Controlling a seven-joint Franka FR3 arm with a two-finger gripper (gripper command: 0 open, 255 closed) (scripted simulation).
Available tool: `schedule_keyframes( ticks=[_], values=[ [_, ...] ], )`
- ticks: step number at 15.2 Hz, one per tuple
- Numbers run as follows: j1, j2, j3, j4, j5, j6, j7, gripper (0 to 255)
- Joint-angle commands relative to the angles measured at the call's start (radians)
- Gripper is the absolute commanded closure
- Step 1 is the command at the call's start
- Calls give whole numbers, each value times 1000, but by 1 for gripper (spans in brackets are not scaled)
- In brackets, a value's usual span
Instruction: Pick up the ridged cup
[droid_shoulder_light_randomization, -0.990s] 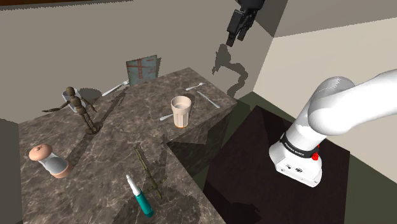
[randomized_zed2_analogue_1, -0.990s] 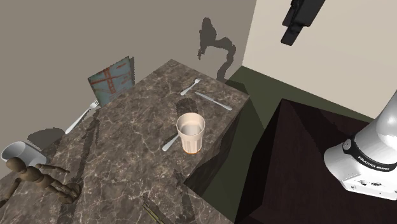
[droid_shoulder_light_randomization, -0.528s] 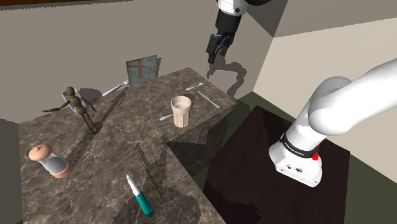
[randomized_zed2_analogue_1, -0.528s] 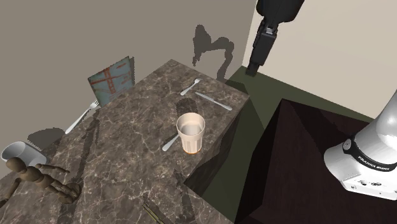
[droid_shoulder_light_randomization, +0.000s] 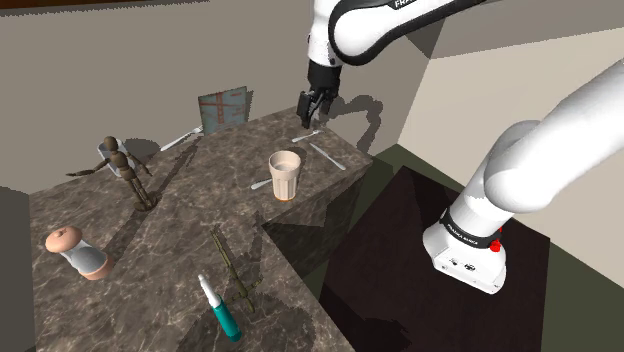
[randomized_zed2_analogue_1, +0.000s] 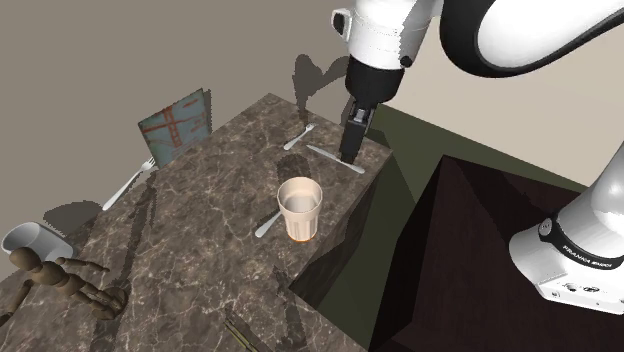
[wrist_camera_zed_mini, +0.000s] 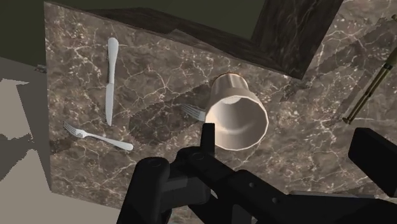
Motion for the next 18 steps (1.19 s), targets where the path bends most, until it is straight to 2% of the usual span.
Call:
schedule_keyframes(
  ticks=[1,9,15,18],
  values=[
    [-1,76,22,13,-19,57,32,0],
    [1,398,58,130,-165,219,176,0],
    [45,643,29,273,-289,283,286,0],
    [66,724,11,322,-321,304,314,0]
  ],
)
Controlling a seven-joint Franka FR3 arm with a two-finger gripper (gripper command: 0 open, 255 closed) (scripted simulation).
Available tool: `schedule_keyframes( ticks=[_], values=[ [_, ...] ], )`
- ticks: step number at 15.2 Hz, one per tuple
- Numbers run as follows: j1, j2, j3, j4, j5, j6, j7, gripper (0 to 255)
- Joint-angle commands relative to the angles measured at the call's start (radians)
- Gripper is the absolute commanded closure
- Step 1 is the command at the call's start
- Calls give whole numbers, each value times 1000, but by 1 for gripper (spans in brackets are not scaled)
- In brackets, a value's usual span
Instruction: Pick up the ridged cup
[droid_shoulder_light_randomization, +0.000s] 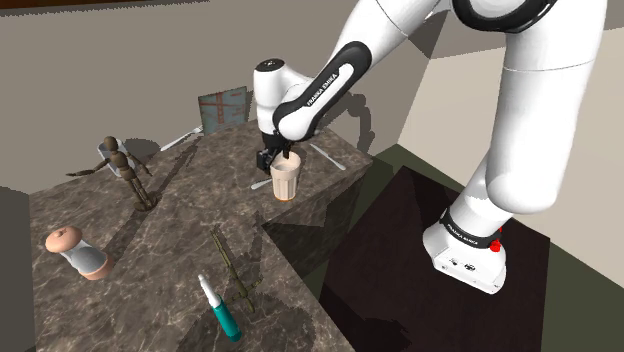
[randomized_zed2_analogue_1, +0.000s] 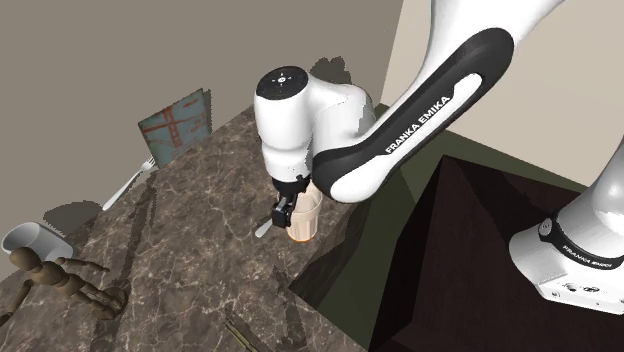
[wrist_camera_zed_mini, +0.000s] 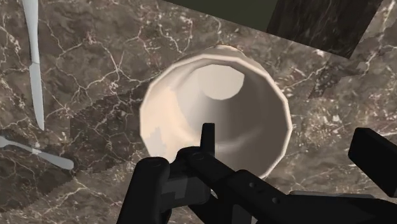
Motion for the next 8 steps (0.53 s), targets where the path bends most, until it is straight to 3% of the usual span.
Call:
schedule_keyframes(
  ticks=[1,8],
  values=[
    [9,40,-9,23,-15,15,13,0],
    [23,104,-28,31,-42,69,35,0]
  ],
)
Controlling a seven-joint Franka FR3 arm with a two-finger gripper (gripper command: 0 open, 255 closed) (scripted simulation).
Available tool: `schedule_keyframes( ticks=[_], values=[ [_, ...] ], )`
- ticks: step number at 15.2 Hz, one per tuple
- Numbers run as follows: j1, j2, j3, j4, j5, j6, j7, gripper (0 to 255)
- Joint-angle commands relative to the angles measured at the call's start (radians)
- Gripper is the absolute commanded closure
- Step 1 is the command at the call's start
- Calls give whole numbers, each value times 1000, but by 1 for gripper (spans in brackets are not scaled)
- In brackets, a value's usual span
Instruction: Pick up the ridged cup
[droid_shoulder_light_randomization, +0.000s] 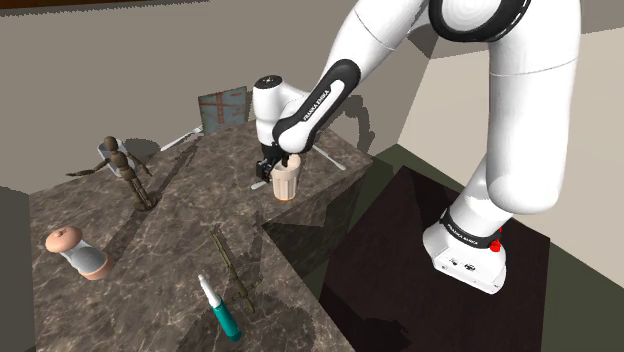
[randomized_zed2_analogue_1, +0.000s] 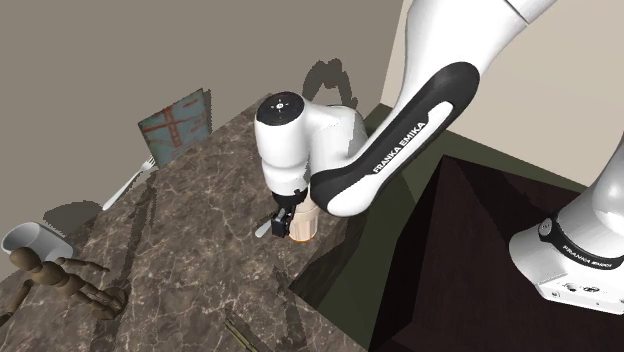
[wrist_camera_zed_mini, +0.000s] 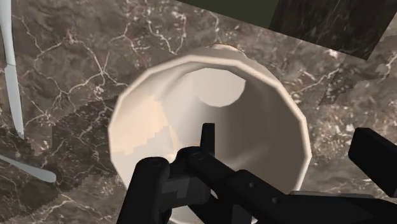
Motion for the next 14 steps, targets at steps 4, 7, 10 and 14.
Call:
schedule_keyframes(
  ticks=[4,7,10,14],
  values=[
    [2,6,-1,3,-2,4,3,255],
    [2,7,-1,4,-2,3,2,255],
    [1,5,-2,0,-2,5,2,255],
    [-9,-41,12,-6,16,-34,-14,255]
  ],
)
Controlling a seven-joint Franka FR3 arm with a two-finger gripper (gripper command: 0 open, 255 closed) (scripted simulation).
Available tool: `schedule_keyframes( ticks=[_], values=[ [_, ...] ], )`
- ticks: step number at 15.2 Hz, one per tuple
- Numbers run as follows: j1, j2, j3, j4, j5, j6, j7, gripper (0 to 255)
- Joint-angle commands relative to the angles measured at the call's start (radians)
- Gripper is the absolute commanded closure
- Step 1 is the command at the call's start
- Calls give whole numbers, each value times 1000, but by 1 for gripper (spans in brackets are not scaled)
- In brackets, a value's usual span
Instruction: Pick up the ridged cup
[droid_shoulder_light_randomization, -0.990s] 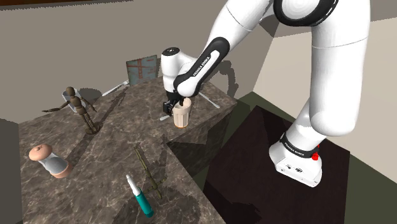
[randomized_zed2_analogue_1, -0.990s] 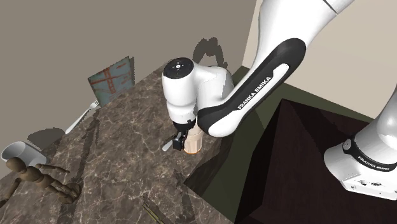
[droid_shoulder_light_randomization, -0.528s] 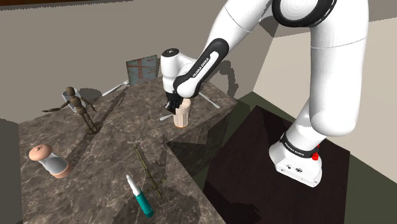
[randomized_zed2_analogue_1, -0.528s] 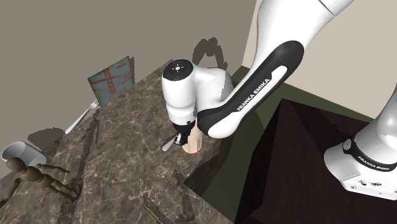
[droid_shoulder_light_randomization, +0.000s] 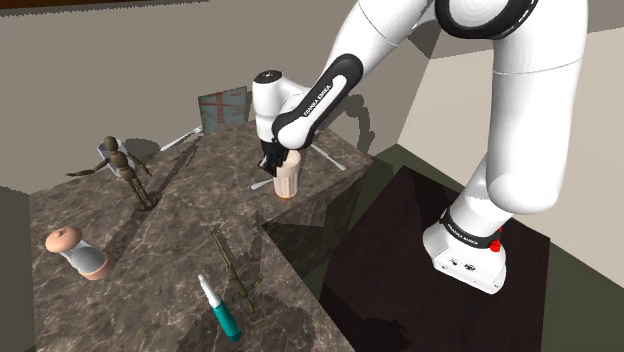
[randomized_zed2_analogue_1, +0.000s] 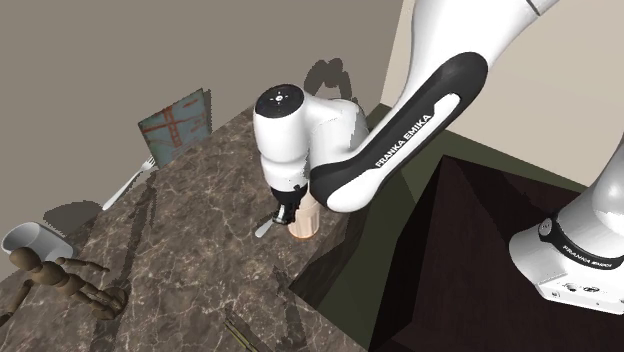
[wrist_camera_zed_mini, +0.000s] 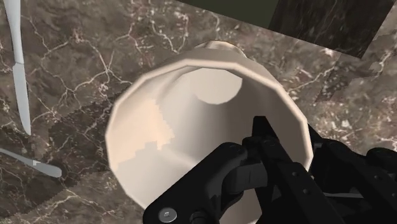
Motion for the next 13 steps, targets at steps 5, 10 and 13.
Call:
schedule_keyframes(
  ticks=[5,10,13],
  values=[
    [-13,-68,19,-5,29,-61,-24,255],
    [-22,-120,33,-3,53,-113,-43,255],
    [-24,-132,35,-2,59,-126,-48,255]
  ],
)
